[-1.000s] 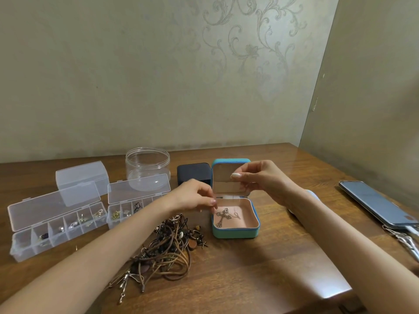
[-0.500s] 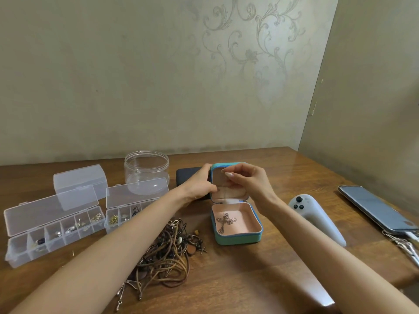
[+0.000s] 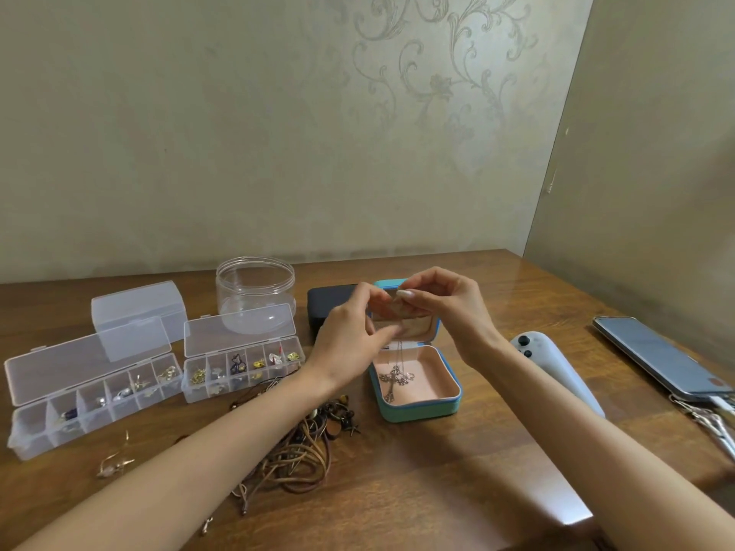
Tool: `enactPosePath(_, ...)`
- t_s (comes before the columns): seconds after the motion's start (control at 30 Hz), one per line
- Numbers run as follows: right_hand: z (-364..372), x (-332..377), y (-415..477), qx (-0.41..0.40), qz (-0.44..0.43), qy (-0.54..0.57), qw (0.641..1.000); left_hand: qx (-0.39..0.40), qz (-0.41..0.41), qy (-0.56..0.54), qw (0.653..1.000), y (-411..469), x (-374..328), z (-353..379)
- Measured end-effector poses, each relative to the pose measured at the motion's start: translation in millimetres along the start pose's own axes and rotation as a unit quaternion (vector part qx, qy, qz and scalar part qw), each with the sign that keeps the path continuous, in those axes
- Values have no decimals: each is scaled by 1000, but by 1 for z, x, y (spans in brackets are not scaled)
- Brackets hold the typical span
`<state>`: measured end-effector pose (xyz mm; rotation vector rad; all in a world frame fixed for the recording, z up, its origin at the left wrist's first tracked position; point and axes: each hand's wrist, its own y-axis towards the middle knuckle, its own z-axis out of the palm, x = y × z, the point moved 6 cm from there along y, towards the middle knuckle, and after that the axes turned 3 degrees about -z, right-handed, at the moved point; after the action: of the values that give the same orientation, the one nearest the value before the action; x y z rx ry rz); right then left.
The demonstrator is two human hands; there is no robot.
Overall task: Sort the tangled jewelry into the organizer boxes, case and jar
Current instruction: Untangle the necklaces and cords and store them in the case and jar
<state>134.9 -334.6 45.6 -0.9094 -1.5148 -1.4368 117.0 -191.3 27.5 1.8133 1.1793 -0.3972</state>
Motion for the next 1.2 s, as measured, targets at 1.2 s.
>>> enactPosePath(1.2,-6,5,-5,-8,9,-7,1000,33,-51,99,993,-9,13,1)
